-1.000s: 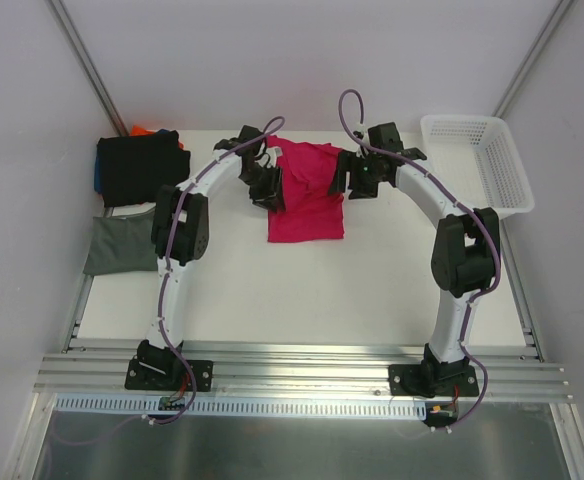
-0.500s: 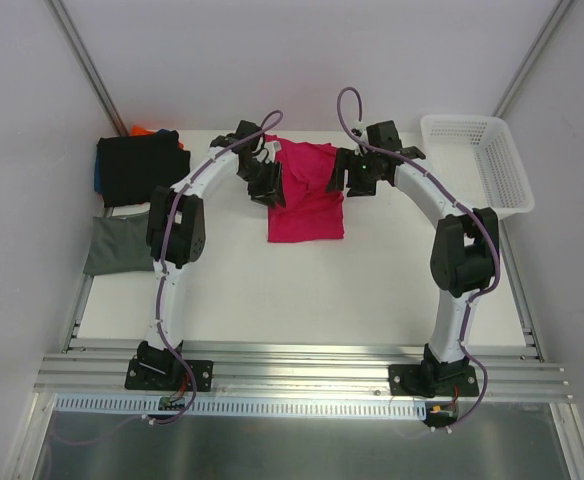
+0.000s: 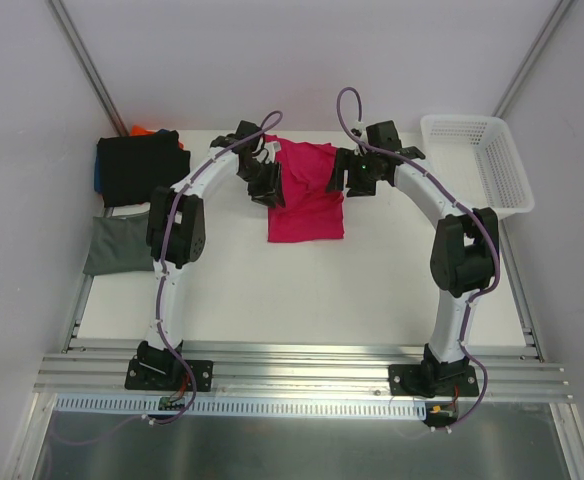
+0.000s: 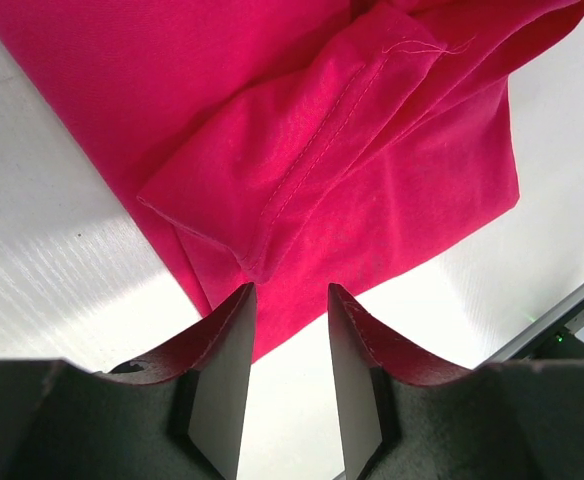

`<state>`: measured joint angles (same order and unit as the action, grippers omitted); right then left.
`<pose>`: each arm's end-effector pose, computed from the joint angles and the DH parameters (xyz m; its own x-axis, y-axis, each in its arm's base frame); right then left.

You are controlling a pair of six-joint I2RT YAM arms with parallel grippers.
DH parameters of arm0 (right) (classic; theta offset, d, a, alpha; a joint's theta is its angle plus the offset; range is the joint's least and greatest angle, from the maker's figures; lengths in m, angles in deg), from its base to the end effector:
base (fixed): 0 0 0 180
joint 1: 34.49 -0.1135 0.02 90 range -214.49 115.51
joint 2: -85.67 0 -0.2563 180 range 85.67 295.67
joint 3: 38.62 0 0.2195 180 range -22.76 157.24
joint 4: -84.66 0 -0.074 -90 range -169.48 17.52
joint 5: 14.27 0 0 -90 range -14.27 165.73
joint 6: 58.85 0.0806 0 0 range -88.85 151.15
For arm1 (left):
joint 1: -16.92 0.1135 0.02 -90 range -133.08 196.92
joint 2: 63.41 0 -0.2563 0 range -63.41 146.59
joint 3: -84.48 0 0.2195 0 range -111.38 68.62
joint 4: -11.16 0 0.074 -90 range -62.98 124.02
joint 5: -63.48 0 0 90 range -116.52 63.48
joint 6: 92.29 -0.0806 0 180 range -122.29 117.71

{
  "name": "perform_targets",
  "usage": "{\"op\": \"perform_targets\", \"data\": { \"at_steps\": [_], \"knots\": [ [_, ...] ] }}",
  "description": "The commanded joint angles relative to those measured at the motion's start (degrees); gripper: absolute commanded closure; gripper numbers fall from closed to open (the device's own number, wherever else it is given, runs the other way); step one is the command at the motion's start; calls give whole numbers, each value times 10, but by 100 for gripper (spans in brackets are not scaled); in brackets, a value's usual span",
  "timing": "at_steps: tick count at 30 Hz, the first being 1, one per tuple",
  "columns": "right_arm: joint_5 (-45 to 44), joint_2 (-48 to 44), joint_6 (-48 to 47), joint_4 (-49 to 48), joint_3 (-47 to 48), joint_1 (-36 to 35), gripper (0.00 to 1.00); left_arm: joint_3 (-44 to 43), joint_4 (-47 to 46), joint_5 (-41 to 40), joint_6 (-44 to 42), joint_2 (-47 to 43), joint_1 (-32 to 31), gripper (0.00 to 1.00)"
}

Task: Fold and stack the t-shirts
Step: Fold the tshirt

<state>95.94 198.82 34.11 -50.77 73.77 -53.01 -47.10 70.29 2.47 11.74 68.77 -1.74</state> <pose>0.4135 0.1679 0.2398 -0.7007 -0.1836 -0.6894 -0.4928 0.8233 0.2817 0.4465 -0.1920 0.1763 -0.9178 0.0861 -0.3876 0.2977 0.7952 -0.5283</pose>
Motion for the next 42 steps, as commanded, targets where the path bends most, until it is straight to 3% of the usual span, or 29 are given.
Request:
{"op": "perform_targets", "data": {
  "at_steps": [1,18,25,35,42],
  "knots": [
    [-3,-4,1,-13,21,-4,27,1,4,10,7,-4,1,65],
    [-7,-1,-1,-11,21,-3,27,-10,4,10,5,23,1,66],
    [-5,0,-1,-11,21,-3,27,-11,4,7,5,17,0,93],
    [-3,1,2,-14,27,-4,27,-15,4,0,3,-4,1,100],
    [-4,-6,-1,-14,20,-4,27,-76,-3,-11,-11,18,4,100]
  ]
}}
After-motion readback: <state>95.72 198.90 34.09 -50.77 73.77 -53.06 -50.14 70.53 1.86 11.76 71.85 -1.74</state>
